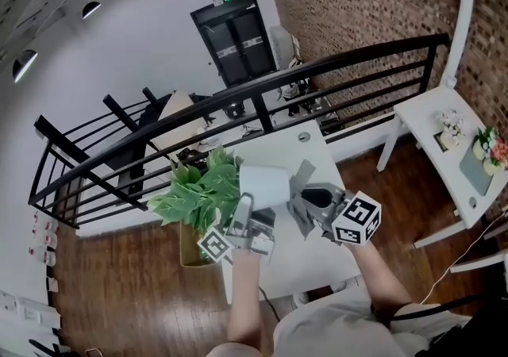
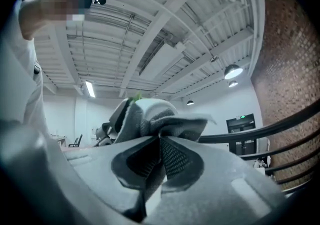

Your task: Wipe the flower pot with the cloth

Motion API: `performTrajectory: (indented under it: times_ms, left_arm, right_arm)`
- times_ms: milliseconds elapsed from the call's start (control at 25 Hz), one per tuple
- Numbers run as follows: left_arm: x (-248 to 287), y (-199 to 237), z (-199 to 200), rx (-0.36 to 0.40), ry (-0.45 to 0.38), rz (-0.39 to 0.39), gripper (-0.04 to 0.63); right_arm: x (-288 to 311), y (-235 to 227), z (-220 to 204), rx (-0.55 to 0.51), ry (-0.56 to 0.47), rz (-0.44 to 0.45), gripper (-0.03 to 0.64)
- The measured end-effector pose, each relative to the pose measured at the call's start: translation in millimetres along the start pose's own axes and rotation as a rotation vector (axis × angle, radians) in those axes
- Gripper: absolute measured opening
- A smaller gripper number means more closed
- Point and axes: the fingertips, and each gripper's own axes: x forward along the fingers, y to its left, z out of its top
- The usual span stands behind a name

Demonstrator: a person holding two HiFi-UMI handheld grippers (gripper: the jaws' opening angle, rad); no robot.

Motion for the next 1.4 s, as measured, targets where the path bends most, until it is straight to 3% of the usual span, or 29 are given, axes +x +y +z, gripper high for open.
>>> performTrajectory:
  times_ms: [200, 440, 520, 760, 1000, 1120, 1240, 1400]
  left_arm:
    - [-8, 19, -8, 0.064, 0.054, 0.076, 0.558]
    - [-38, 63, -26, 0.121, 0.141, 0.203, 0.558]
    - [-49, 80, -33, 0.140, 0.173, 0.248, 0.557]
    - [-80, 126, -53, 0.195, 0.263, 0.379, 0.558]
    - [-121, 189, -58, 0.264, 0.335, 0.589, 0.558]
    - [-151, 235, -62, 0.382, 0.433, 0.717, 0.558]
    - [-174, 283, -68, 0.571, 0.570, 0.830, 0.560]
    - [-209, 336, -80, 0.773, 0.667, 0.905, 0.560]
  right_arm:
    - [-6, -5, 16, -0.015, -0.057, -0.034, -0.003]
    - [-22, -45, -8, 0.145, -0.110, -0.151, -0.003]
    - [-23, -55, -29, 0.184, -0.075, -0.166, -0.003]
    - [-26, -66, -114, 0.224, 0.175, -0.210, -0.003]
    - [-52, -69, -153, 0.287, 0.229, -0.266, -0.003]
    - [-65, -64, -176, 0.323, 0.266, -0.289, -0.003]
    - [-72, -63, -200, 0.356, 0.294, -0.301, -0.003]
    - [-71, -54, -220, 0.365, 0.317, -0.303, -0.003]
